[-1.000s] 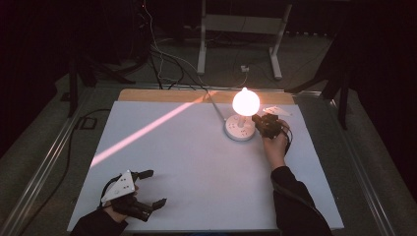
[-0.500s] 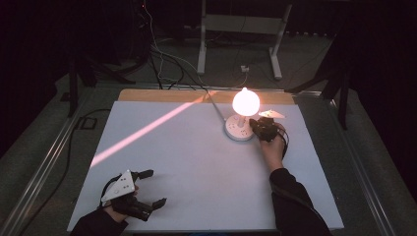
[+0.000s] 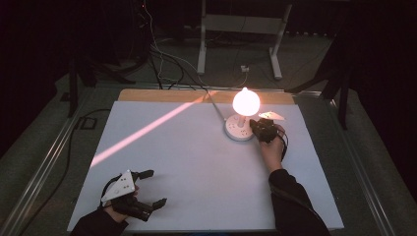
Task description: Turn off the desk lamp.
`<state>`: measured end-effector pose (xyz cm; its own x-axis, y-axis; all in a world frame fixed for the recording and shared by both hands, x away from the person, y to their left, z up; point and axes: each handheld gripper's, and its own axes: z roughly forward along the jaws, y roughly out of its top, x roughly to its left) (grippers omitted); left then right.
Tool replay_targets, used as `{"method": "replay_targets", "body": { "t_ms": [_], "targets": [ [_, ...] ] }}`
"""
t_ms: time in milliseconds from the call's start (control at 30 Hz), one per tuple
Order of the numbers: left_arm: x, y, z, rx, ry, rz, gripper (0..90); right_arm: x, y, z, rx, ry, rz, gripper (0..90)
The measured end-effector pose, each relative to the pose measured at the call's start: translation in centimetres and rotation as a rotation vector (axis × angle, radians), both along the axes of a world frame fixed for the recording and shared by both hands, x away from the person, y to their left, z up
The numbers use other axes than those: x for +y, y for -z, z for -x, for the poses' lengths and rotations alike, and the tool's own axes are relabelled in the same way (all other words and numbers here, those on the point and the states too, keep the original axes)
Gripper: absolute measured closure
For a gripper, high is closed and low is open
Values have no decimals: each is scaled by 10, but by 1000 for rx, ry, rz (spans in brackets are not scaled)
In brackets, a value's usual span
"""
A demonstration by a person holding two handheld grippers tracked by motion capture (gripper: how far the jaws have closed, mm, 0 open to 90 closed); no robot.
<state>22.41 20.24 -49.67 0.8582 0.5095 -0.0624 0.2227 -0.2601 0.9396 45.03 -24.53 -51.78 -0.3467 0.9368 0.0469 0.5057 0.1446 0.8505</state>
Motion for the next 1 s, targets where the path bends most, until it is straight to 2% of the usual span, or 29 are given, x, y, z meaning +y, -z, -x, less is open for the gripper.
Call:
{"method": "replay_targets", "body": {
  "t_ms": [67, 167, 300, 433, 667, 1000],
  "targets": [
    [0, 0, 0, 0, -2, 5, 4, -1, -3, -2, 24, 6, -10, 900],
    [1, 0, -1, 2, -4, 4, 4, -3, -13, -1, 2, 1, -37, 900],
    [0, 0, -1, 4, -2, 2, 4, -4, -29, 0, -31, -6, -31, 900],
    [0, 0, 0, 1, -3, 0, 5, -4, -36, 0, -46, -8, -33, 900],
    [1, 0, -1, 4, -8, 2, 4, -3, -36, 1, -43, -12, -26, 900],
    [1, 0, -1, 7, -8, 3, 5, -4, -23, -1, -12, -8, -16, 900]
  ]
}}
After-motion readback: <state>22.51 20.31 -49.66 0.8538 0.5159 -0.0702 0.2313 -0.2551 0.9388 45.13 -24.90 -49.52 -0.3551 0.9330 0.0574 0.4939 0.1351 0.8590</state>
